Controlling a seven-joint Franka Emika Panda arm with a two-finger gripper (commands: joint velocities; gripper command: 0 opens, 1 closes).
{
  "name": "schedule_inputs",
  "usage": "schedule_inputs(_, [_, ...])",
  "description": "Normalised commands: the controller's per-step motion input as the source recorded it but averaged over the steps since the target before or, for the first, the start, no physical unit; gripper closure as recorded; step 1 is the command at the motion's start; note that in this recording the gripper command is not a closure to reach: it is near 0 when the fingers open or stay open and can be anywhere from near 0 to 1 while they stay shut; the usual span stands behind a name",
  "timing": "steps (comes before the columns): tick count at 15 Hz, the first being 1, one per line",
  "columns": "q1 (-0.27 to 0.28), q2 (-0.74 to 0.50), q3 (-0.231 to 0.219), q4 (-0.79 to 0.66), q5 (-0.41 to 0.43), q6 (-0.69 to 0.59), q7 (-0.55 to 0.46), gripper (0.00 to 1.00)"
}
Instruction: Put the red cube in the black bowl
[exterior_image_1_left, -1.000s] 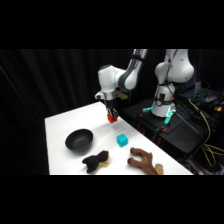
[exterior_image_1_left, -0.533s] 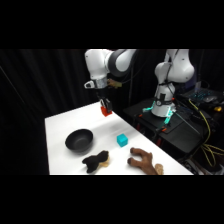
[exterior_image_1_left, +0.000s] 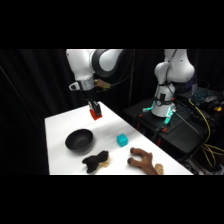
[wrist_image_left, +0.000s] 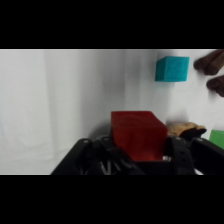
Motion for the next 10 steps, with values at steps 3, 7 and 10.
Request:
schedule_inputs(3, [0.019,0.4,0.049,0.62,0.112,-0.16,0.01,1.0])
schedule_inputs(7, [-0.026,0.26,0.01,0.42,0.063,0.1,-0.02,1.0])
schedule_inputs(10, [-0.098,0.21,0.011,0.24,0.11,0.21,-0.09,1.0])
